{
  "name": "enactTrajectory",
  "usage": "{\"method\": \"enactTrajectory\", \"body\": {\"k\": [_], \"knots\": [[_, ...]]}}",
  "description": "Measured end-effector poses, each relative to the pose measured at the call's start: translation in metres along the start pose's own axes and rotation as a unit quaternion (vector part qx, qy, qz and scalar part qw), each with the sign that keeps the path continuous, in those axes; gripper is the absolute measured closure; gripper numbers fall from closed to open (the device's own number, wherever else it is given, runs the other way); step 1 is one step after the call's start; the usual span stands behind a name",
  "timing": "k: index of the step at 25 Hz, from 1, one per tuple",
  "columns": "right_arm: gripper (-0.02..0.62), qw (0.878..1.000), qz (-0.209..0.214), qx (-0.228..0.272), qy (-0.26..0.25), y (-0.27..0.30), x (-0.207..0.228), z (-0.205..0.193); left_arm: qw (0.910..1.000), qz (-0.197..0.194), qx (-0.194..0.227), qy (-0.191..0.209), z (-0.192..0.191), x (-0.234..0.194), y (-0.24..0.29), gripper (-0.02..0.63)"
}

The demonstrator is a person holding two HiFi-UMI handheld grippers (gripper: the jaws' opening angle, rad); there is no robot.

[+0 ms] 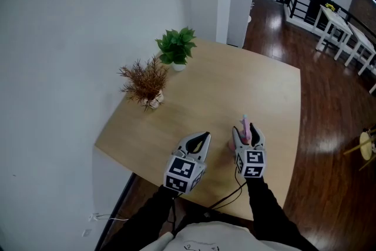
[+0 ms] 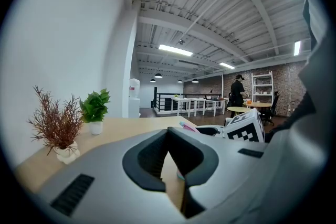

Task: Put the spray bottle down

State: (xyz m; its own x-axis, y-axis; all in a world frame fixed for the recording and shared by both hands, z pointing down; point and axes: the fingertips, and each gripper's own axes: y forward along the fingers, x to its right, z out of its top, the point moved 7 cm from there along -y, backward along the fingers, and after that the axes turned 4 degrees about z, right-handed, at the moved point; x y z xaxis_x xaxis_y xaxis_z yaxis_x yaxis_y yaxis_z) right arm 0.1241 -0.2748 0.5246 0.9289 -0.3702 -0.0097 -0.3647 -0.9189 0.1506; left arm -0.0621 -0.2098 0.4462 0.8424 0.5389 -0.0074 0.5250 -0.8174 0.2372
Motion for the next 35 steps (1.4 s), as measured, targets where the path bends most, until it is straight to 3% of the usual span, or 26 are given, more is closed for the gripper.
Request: {"method": "enactTrajectory", "body": {"k": [9,15,18,23,30,35], "knots": [[0.356,0.995,-0.027,0.101,-0.001,-0.084,-0.012,0.051,0.9998,0.009,0.014,-0.011,0.002,0.001,-0.018,0.601],[0.57,0.992,-0.031,0.125,-0.008,-0.117,-0.023,0.079,0.9996,0.007,0.026,-0.002,0.01,0.008,-0.034,0.601],[0.591,0.991,-0.019,0.133,-0.011,-0.129,-0.035,0.089,0.9996,0.006,0.029,0.001,0.011,0.01,-0.044,0.601],[0.591,0.992,0.01,0.128,-0.005,-0.143,-0.054,0.098,0.9996,0.006,0.029,0.002,0.011,0.012,-0.055,0.601],[0.591,0.997,0.022,0.07,0.001,-0.156,-0.064,0.085,0.9996,0.003,0.027,0.0,0.013,0.016,-0.071,0.601],[0.591,0.998,0.025,0.058,0.017,-0.158,-0.062,0.077,0.9997,-0.004,0.024,0.005,0.015,0.021,-0.073,0.601]]}}
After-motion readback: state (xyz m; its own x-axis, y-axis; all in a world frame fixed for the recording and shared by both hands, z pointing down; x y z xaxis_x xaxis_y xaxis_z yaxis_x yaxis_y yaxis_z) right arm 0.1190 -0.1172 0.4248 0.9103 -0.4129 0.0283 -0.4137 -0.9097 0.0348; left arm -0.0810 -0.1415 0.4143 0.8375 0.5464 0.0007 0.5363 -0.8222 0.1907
